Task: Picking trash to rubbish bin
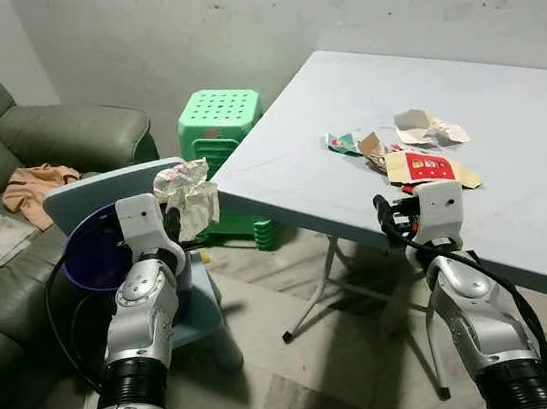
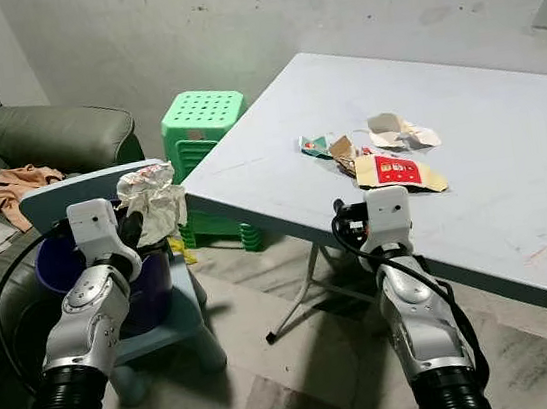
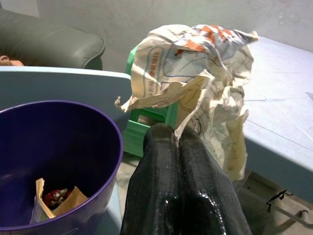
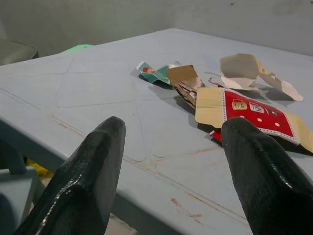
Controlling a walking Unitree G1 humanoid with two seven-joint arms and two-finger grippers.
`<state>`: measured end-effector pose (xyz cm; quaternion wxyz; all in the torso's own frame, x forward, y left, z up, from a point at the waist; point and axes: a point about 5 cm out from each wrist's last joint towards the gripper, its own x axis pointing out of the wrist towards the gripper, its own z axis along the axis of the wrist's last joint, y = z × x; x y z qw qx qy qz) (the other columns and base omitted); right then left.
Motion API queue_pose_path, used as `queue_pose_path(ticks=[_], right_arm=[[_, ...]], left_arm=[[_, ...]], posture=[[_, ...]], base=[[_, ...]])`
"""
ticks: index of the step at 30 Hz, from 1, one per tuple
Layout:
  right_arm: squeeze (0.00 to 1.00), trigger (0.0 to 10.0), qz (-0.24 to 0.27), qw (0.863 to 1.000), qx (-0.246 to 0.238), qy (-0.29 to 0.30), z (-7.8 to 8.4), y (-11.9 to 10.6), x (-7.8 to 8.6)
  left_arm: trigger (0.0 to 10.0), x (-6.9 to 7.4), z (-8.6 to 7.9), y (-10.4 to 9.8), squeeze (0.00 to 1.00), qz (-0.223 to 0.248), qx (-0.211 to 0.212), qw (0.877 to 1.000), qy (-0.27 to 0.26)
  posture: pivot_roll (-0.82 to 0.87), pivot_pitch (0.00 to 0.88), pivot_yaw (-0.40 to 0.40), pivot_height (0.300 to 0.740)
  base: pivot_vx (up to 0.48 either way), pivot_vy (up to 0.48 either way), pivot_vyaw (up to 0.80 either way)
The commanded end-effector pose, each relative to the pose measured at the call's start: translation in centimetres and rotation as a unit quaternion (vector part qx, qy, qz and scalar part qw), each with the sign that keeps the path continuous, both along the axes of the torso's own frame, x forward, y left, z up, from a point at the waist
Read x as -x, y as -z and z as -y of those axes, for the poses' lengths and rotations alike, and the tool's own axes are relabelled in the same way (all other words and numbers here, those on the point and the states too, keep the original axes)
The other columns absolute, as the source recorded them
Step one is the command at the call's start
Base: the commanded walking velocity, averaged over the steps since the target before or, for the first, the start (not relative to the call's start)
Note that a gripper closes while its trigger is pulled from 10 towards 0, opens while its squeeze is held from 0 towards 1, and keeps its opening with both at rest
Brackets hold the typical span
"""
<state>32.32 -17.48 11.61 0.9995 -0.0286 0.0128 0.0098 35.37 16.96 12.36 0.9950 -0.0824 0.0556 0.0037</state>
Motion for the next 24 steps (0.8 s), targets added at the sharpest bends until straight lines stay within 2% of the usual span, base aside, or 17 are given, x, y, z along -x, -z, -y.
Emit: queue_pose_path(ticks=[1,12,16,24], right_arm=[[0.00,10.0,-0.001,1.000,0.005,0.003,0.21,0.16,0.06],[0.00,10.0,-0.006,1.000,0.010,0.003,0.39,0.34,0.06],[0.00,10.0,-0.011,1.000,0.006,-0.002,0.60,0.50,0.24],[0.00,10.0,-0.013,1.000,0.009,-0.001,0.94,0.51,0.30]], left_arm=[[10.0,0.05,-0.08,-0.21,0.00,0.001,0.000,1.000,-0.001],[10.0,-0.04,0.00,-0.27,0.00,-0.002,0.002,1.000,0.002],[10.0,-0.06,-0.03,-0.35,0.00,-0.004,-0.009,1.000,-0.006],[10.0,-0.02,-0.07,-0.25,0.00,-0.011,-0.007,1.000,-0.015]], posture=[[-0.04,0.001,-0.048,0.740],[-0.04,0.000,-0.052,0.740],[-0.04,0.000,-0.053,0.740],[-0.04,0.000,-0.054,0.740]], base=[[0.000,0.424,0.00],[0.000,0.452,0.00],[0.000,0.000,0.00],[0.000,0.000,0.80]])
